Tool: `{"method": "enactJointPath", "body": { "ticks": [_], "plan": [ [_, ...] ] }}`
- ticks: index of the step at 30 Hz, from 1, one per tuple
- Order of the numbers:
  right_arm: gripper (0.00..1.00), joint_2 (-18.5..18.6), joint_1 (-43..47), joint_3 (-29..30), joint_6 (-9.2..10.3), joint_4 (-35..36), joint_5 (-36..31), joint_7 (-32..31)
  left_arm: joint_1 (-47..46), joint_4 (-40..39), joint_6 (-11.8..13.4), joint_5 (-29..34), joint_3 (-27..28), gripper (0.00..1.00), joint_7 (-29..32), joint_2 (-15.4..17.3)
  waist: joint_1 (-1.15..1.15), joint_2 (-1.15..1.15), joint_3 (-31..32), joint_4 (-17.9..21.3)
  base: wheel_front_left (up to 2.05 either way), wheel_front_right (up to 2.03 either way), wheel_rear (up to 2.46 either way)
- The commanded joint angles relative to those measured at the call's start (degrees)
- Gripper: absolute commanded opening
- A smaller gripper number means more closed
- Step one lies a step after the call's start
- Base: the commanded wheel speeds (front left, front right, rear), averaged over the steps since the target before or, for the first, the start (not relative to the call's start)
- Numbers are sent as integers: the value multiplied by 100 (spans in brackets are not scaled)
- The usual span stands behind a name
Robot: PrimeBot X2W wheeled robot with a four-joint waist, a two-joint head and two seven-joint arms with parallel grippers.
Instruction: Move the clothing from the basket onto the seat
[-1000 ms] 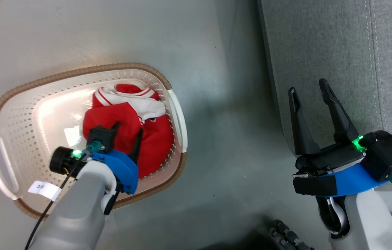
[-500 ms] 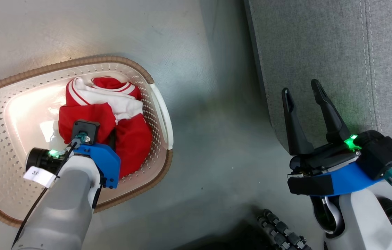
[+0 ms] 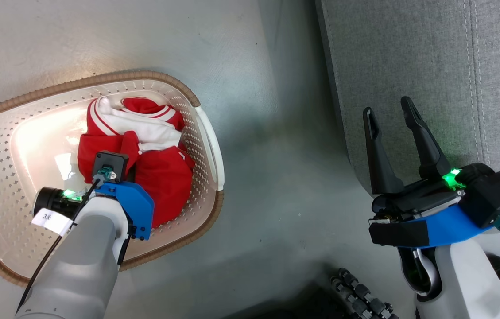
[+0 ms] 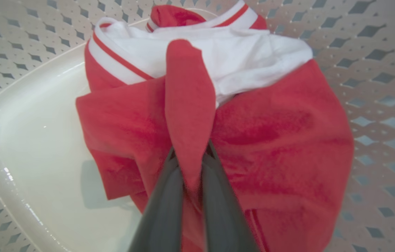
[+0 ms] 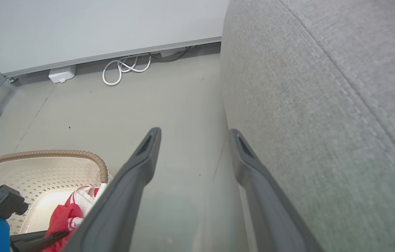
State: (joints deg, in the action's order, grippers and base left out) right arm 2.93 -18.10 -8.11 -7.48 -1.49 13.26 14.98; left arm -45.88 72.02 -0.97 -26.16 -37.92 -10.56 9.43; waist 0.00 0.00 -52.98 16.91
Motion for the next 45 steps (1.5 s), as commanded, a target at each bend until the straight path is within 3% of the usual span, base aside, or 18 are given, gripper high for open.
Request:
{"method": "enactJointPath", "body": {
  "ticks": [1, 11, 18, 34, 45],
  "plan": [
    [100, -6, -75, 11, -3, 17, -11, 29, -76, 16, -12, -17, -20, 0, -53, 16, 0, 0, 12, -8, 0, 0, 0],
    [100, -6, -83, 31, -3, -52, -40, 29, -14, 64, -93, -80, -73, 0, -186, -60, 0, 0, 248, -46, 0, 0, 0],
    [100, -6, -63, 69, -3, -133, -135, 27, 122, 81, -211, -131, -117, 0, -284, -206, 0, 0, 751, -210, 0, 0, 0],
    [100, 0, 547, 355, -3, -510, -591, -242, 968, -291, -448, -362, -180, 0, -469, -607, 0, 0, 2912, -1071, 0, 0, 0],
    [100, 1, 1270, 612, -3, -514, -657, -587, 1443, -1164, -445, -561, -317, 0, -470, -657, 0, 0, 4148, -1631, 0, 0, 0]
  ]
}}
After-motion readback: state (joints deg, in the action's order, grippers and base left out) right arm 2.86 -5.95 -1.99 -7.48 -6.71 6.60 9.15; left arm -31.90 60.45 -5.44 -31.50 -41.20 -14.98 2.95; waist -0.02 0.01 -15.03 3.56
